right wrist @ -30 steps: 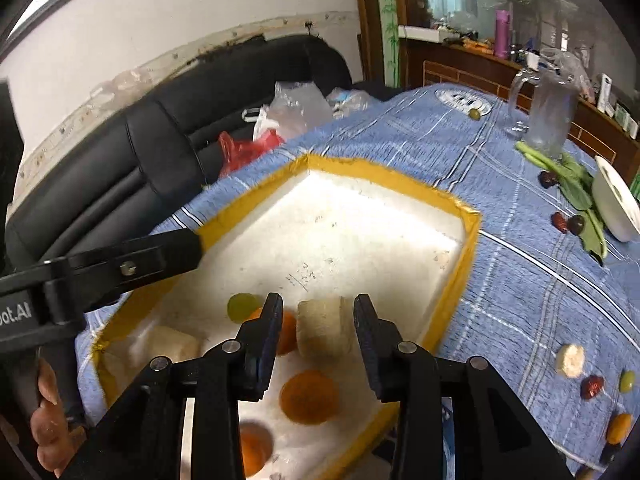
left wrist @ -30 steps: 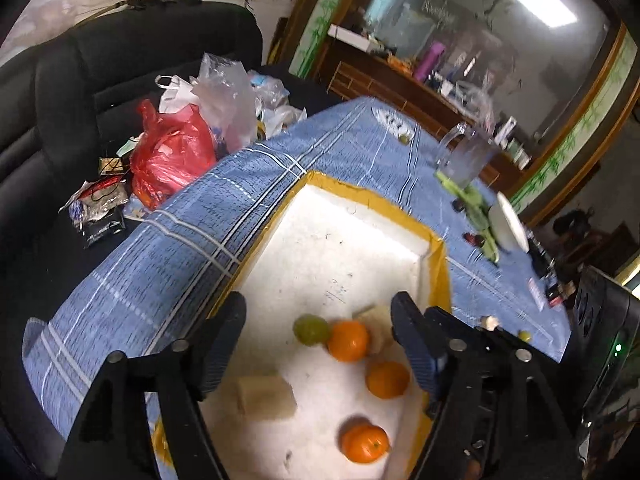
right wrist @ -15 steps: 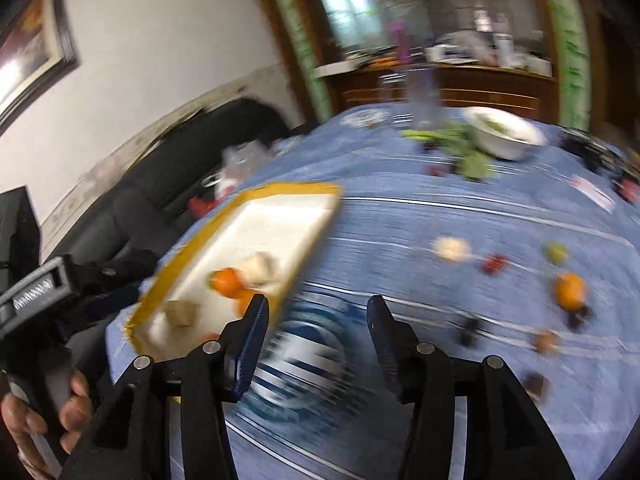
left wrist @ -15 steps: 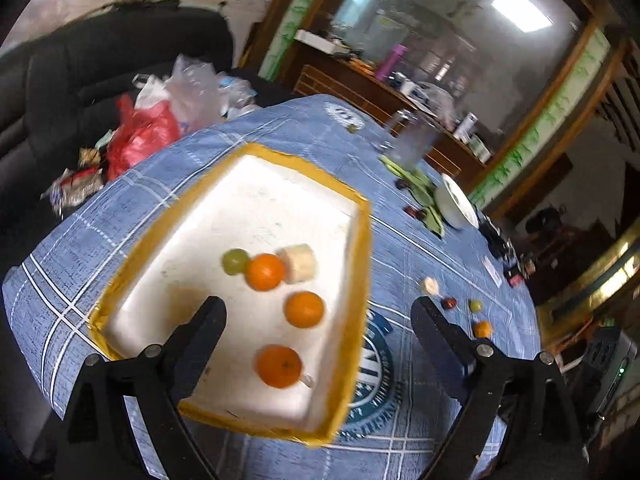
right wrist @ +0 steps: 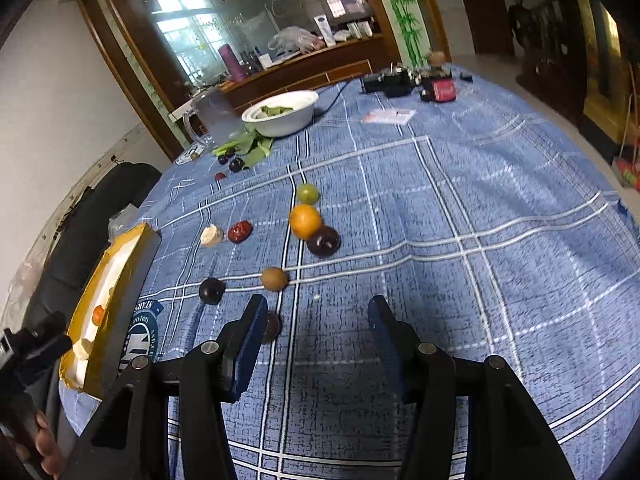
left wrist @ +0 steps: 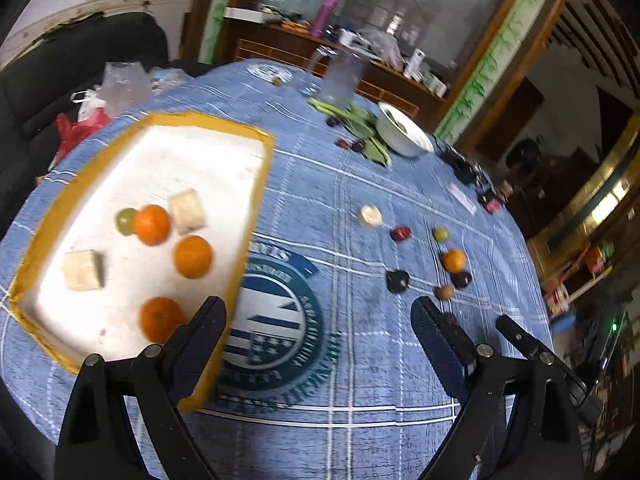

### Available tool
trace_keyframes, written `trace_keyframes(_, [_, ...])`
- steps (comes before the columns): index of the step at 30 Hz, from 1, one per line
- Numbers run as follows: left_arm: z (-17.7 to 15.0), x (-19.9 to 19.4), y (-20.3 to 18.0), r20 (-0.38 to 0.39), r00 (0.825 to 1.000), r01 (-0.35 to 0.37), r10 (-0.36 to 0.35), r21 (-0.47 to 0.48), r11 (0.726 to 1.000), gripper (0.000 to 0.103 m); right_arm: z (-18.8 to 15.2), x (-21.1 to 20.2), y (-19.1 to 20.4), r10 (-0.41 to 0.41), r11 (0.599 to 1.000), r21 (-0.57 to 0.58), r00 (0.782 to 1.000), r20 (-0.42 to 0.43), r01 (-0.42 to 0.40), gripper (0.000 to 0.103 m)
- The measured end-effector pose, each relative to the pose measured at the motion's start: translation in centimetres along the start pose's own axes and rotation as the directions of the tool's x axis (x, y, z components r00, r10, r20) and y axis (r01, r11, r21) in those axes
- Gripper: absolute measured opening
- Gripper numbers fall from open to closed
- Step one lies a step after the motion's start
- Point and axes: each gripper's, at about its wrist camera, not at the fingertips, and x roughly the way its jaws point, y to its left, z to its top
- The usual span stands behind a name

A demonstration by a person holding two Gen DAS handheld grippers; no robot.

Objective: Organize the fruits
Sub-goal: 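Grasp a dark plum with the right tool while the left tool grasps another plum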

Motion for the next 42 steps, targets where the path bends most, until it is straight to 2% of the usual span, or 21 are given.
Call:
trace_keyframes(5, [-0.4, 1.2, -1.2, -0.015, 1.000, 0.002, -0.001, 0.038, 0.999, 0.093, -0.9, 1.6, 1.7, 0.044, 0.996, -0.070, 0.997, -0.066, -0.049, 0.056])
trace_keyframes(6, [-0.3, 1.5, -1.3, -0.018, 1.000, 0.002, -0.002, 0.041, 0.999, 0.090, -1.2, 2.2, 2.2, 0.048, 0.995, -0.086, 0.996, -0.081, -0.055, 0.056])
trace_keyframes(8, [-0.1, 2.3, -1.5, -0.035, 0.999, 0.021, -0.019, 0.057, 0.998, 0.075, -1.2, 3.2, 3.1, 0.044, 0.990, -0.129, 0.993, -0.113, -0.059, 0.056])
trace_keyframes(10, [0.2, 3.4, -1.9, -0.059, 0.998, 0.032, -0.027, 0.081, 0.996, 0.052, -1.4, 3.9, 3.6, 0.025, 0.985, -0.167, 0.992, -0.128, -0.047, 0.056])
trace_keyframes(12, [0.4, 4.6, -2.3, -0.081, 0.997, 0.018, -0.009, 0.106, 0.994, 0.043, -1.3, 4.8, 4.1, 0.015, 0.980, -0.197, 0.989, -0.145, -0.044, 0.056])
trace_keyframes(15, [0.7, 5.9, -3.1, -0.100, 0.995, 0.032, -0.020, 0.127, 0.991, 0.042, -1.4, 5.8, 4.8, 0.002, 0.971, -0.235, 0.988, -0.157, -0.039, 0.055])
trace_keyframes(19, [1.1, 7.9, -5.0, -0.129, 0.991, 0.050, -0.026, 0.187, 0.981, 0.042, -1.6, 6.7, 5.4, -0.006, 0.963, -0.267, 0.985, -0.171, -0.041, 0.040])
trace_keyframes(20, [1.1, 8.5, -5.7, -0.138, 0.990, 0.048, -0.019, 0.210, 0.976, 0.042, -1.7, 6.7, 5.6, -0.020, 0.959, -0.284, 0.987, -0.159, -0.026, 0.033])
trace_keyframes(22, [1.1, 9.4, -6.8, -0.145, 0.989, 0.060, -0.024, 0.247, 0.967, 0.042, -1.7, 6.7, 5.5, -0.035, 0.955, -0.295, 0.988, -0.149, -0.010, 0.029])
trace_keyframes(31, [1.2, 12.6, -10.4, -0.137, 0.990, 0.085, -0.036, 0.367, 0.926, 0.039, -1.5, 6.2, 4.0, 0.026, 0.968, -0.242, 0.987, -0.160, -0.065, 0.029])
trace_keyframes(34, [0.9, 13.9, -10.8, -0.133, 0.991, 0.046, 0.010, 0.416, 0.908, 0.038, -1.5, 6.2, 4.0, 0.035, 0.969, -0.238, 0.987, -0.156, -0.072, 0.029])
trace_keyframes(35, [0.8, 14.2, -10.7, -0.138, 0.990, 0.040, 0.020, 0.421, 0.906, 0.036, -1.5, 6.2, 3.9, 0.039, 0.969, -0.235, 0.987, -0.156, -0.075, 0.029])
trace_keyframes(37, [0.5, 14.8, -10.5, -0.148, 0.988, 0.027, 0.041, 0.428, 0.904, 0.027, -1.5, 6.2, 3.8, 0.050, 0.970, -0.226, 0.986, -0.158, -0.085, 0.029])
trace_keyframes(42, [-0.3, 14.3, -10.5, -0.113, 0.992, -0.006, 0.064, 0.452, 0.892, 0.021, -1.6, 6.2, 4.0, 0.048, 0.966, -0.242, 0.986, -0.160, -0.087, 0.029])
